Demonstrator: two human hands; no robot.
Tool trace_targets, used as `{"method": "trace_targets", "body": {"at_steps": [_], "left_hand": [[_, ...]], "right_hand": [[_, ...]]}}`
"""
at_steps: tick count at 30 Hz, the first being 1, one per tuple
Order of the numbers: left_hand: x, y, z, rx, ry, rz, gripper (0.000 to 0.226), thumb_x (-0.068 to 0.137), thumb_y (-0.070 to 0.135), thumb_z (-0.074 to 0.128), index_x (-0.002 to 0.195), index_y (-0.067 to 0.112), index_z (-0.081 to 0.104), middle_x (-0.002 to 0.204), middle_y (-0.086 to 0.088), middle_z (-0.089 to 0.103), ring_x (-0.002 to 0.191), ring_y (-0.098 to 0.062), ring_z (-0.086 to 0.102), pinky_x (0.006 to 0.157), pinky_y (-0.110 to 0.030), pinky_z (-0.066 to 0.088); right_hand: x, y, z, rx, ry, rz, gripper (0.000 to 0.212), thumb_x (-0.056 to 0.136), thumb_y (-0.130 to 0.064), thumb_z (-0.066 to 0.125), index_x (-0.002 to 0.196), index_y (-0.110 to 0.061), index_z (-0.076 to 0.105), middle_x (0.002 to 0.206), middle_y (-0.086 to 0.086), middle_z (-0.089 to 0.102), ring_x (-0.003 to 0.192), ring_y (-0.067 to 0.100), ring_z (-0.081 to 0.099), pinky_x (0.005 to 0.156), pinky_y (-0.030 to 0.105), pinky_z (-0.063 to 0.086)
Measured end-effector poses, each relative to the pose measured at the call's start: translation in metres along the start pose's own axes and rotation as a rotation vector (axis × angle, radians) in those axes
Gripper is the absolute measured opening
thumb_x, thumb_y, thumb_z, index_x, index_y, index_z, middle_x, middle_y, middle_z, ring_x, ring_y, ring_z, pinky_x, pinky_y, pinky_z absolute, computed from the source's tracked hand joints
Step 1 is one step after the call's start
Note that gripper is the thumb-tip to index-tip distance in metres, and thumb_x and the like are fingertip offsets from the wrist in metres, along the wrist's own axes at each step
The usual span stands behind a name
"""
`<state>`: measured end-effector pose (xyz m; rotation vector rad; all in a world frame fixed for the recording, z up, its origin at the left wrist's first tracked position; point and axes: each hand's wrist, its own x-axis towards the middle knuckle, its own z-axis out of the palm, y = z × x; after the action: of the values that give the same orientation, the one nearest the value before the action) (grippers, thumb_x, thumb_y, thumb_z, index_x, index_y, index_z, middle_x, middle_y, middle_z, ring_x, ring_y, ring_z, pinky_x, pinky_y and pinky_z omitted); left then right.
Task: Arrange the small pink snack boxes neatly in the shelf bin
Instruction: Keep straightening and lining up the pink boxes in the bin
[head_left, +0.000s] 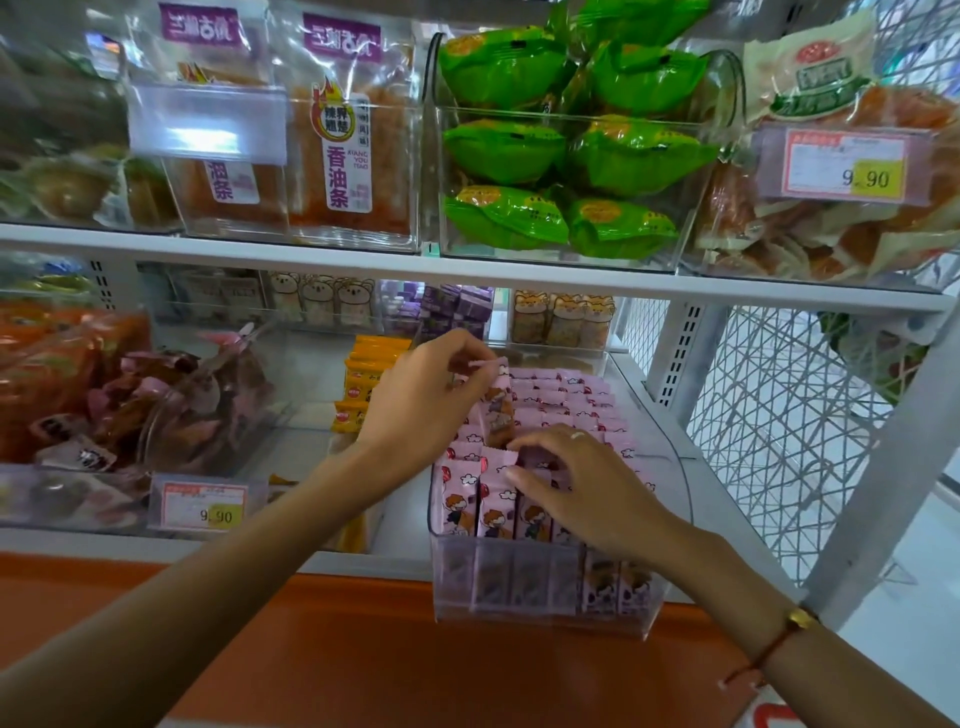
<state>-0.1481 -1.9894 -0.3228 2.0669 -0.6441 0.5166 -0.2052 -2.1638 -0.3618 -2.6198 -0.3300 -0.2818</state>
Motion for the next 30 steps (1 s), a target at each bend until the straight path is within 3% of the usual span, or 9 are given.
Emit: {"method": "trace_targets", "body": {"at_steps": [4, 7, 10, 13, 16, 19, 22, 26, 30], "left_hand": [[-0.019, -0.001, -0.002, -0.139, 0.087, -0.035, 0.009, 0.092, 0.028, 0.06, 0.099, 0.025, 0.064, 0.093, 0.013, 0.068, 0.089, -0.002, 0.064, 0.078, -0.035, 0.058], [-0.026, 0.0, -0.003, -0.204, 0.102, -0.024, 0.01, 0.091, 0.025, 0.06, 0.101, 0.024, 0.064, 0.095, 0.012, 0.068, 0.09, -0.004, 0.065, 0.08, -0.037, 0.058], [-0.026, 0.003, -0.005, -0.244, 0.121, -0.005, 0.018, 0.092, 0.026, 0.059, 0.109, 0.023, 0.063, 0.102, 0.014, 0.067, 0.094, -0.001, 0.064, 0.082, -0.03, 0.057], [-0.025, 0.002, -0.008, -0.245, 0.167, -0.033, 0.03, 0.093, 0.027, 0.058, 0.123, 0.023, 0.057, 0.111, 0.012, 0.064, 0.098, 0.005, 0.061, 0.078, -0.013, 0.052], [-0.028, -0.002, -0.012, -0.305, 0.179, -0.085, 0.026, 0.094, 0.021, 0.058, 0.119, 0.022, 0.057, 0.109, 0.017, 0.062, 0.097, 0.014, 0.056, 0.072, -0.003, 0.046], [-0.035, -0.004, -0.011, -0.298, 0.109, -0.121, 0.024, 0.093, 0.016, 0.058, 0.115, 0.026, 0.057, 0.106, 0.02, 0.061, 0.097, 0.011, 0.056, 0.074, -0.008, 0.048], [-0.039, -0.003, -0.011, -0.304, 0.04, -0.124, 0.025, 0.094, 0.017, 0.057, 0.114, 0.032, 0.055, 0.108, 0.02, 0.06, 0.098, 0.009, 0.056, 0.075, -0.008, 0.049], [-0.044, 0.007, -0.009, -0.341, -0.013, -0.098, 0.04, 0.086, 0.038, 0.065, 0.124, 0.034, 0.052, 0.116, 0.019, 0.059, 0.105, 0.006, 0.056, 0.082, -0.018, 0.053], [-0.047, 0.01, -0.007, -0.26, 0.041, -0.05, 0.043, 0.081, 0.034, 0.074, 0.121, 0.03, 0.057, 0.11, 0.017, 0.063, 0.1, -0.001, 0.059, 0.081, -0.03, 0.056]], "right_hand": [[0.006, -0.003, 0.001, 0.162, 0.052, 0.04, 0.04, 0.088, -0.047, 0.057, 0.12, -0.026, 0.049, 0.119, -0.009, 0.057, 0.097, -0.004, 0.055, 0.087, 0.026, 0.051], [0.013, -0.011, -0.002, 0.317, 0.119, 0.031, 0.057, 0.083, -0.054, 0.058, 0.132, -0.032, 0.04, 0.123, -0.016, 0.049, 0.095, -0.019, 0.048, 0.073, 0.006, 0.041], [0.02, -0.018, -0.002, 0.366, 0.159, -0.039, 0.037, 0.09, -0.033, 0.062, 0.125, -0.035, 0.048, 0.11, -0.023, 0.053, 0.093, -0.023, 0.048, 0.072, -0.003, 0.039], [0.025, -0.017, -0.002, 0.439, 0.21, -0.011, 0.026, 0.091, -0.022, 0.062, 0.114, -0.03, 0.053, 0.1, -0.021, 0.059, 0.092, -0.008, 0.057, 0.077, 0.005, 0.045], [0.025, -0.014, -0.003, 0.677, 0.262, 0.09, 0.022, 0.092, -0.023, 0.059, 0.112, -0.026, 0.052, 0.105, -0.008, 0.064, 0.092, 0.005, 0.065, 0.069, 0.02, 0.055], [0.025, -0.015, -0.008, 0.877, 0.372, 0.17, 0.021, 0.093, -0.028, 0.056, 0.113, -0.025, 0.052, 0.107, -0.001, 0.065, 0.086, 0.004, 0.068, 0.058, 0.017, 0.055], [0.026, -0.017, -0.016, 0.989, 0.414, 0.236, 0.021, 0.093, -0.028, 0.056, 0.114, -0.023, 0.057, 0.106, 0.002, 0.069, 0.095, 0.011, 0.067, 0.082, 0.026, 0.054], [0.021, -0.031, -0.018, 1.017, 0.287, 0.2, 0.034, 0.089, -0.033, 0.061, 0.119, -0.019, 0.06, 0.104, 0.002, 0.072, 0.093, 0.015, 0.068, 0.077, 0.029, 0.053], [0.017, -0.042, -0.017, 1.005, 0.247, 0.189, 0.028, 0.087, -0.034, 0.064, 0.112, -0.023, 0.064, 0.095, -0.001, 0.073, 0.093, 0.015, 0.069, 0.089, 0.037, 0.053]]}}
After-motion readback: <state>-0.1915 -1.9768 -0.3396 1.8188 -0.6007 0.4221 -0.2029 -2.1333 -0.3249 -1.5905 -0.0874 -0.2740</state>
